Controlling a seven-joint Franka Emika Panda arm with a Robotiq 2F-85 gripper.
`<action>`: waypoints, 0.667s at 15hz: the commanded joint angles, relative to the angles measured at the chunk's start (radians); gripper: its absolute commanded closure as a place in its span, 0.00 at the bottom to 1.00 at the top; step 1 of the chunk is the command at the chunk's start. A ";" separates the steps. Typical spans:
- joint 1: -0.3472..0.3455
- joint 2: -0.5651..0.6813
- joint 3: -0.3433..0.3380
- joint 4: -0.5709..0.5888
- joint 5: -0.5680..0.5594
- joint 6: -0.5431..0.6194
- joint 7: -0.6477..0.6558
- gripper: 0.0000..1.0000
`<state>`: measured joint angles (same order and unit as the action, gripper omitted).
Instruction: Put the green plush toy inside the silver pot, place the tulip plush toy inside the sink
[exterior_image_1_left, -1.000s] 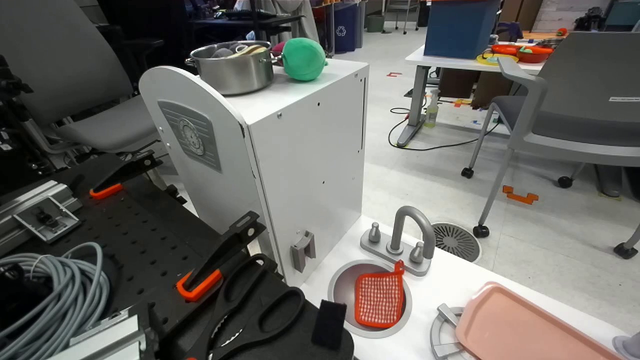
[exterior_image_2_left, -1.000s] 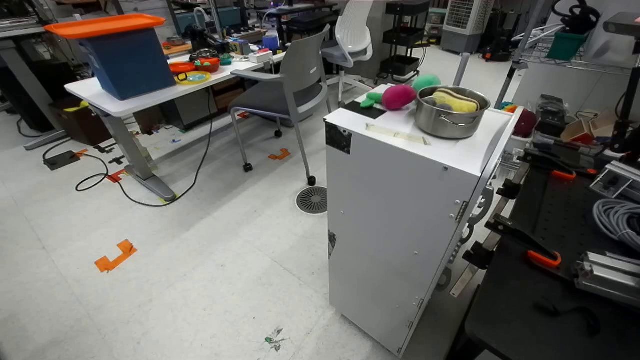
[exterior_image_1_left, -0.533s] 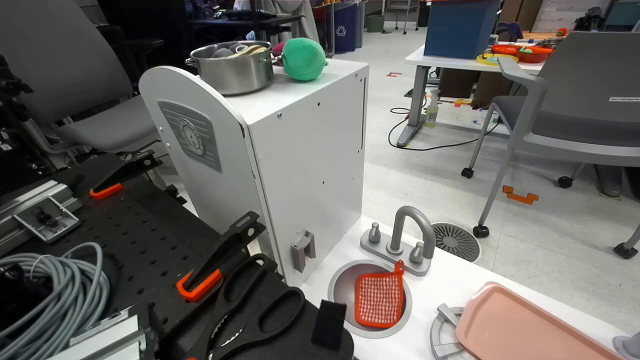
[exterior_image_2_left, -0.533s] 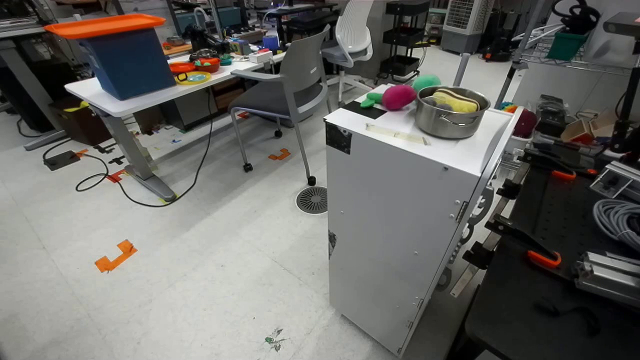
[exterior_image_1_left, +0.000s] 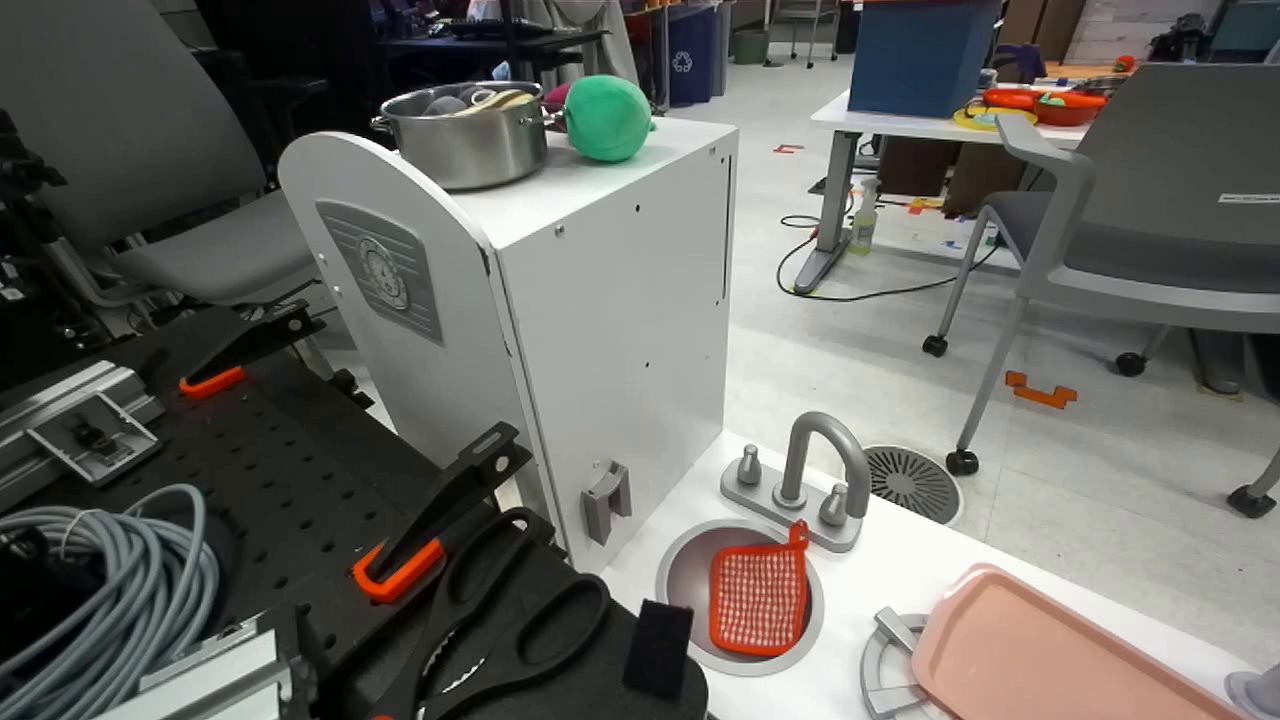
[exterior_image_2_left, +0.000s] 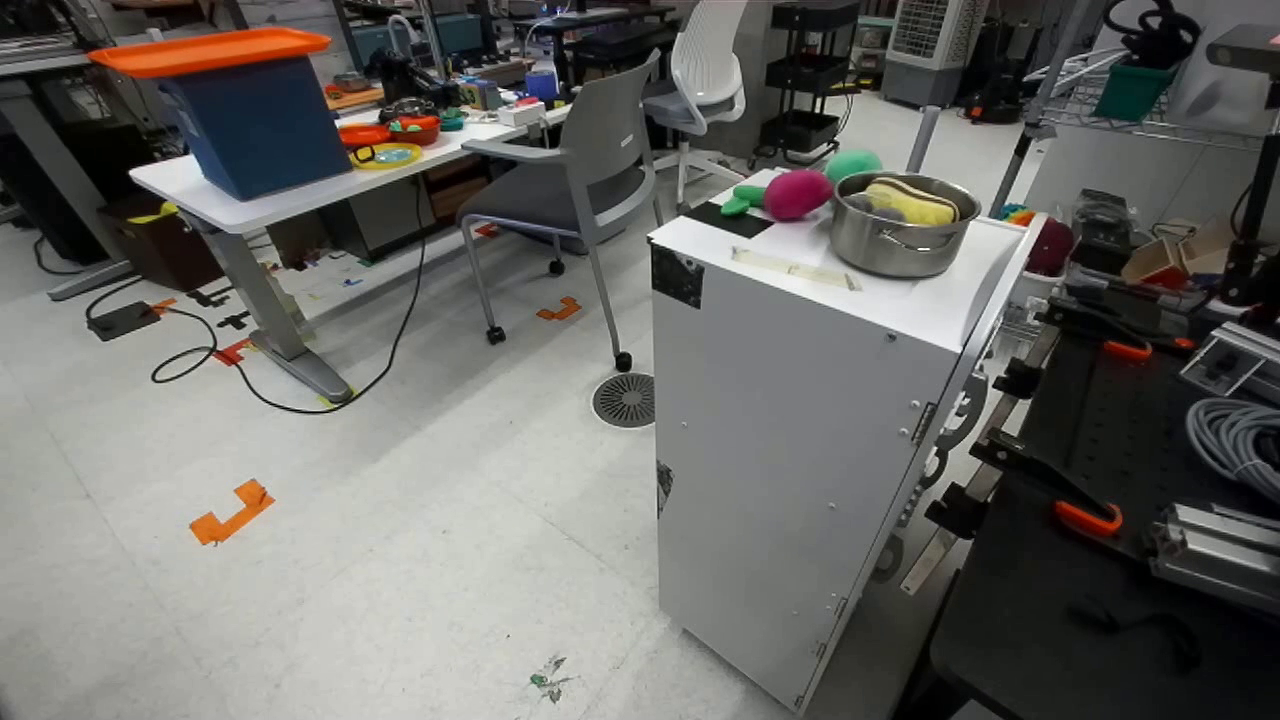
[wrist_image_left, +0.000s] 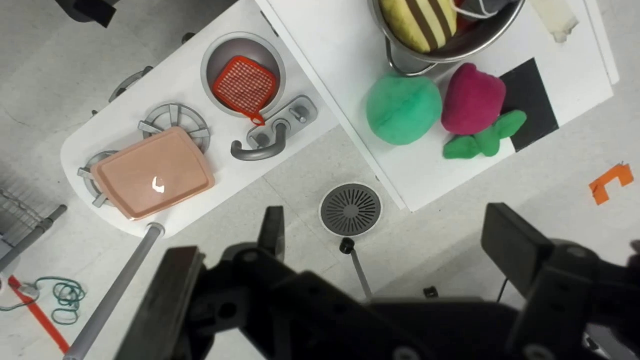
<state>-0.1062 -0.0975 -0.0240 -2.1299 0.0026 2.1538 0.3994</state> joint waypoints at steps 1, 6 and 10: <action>-0.003 0.105 -0.028 0.117 0.018 -0.019 0.022 0.00; 0.014 0.216 -0.044 0.207 0.030 -0.033 0.042 0.00; 0.031 0.232 -0.027 0.221 0.123 -0.038 -0.035 0.00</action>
<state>-0.0925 0.1269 -0.0562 -1.9429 0.0683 2.1460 0.4095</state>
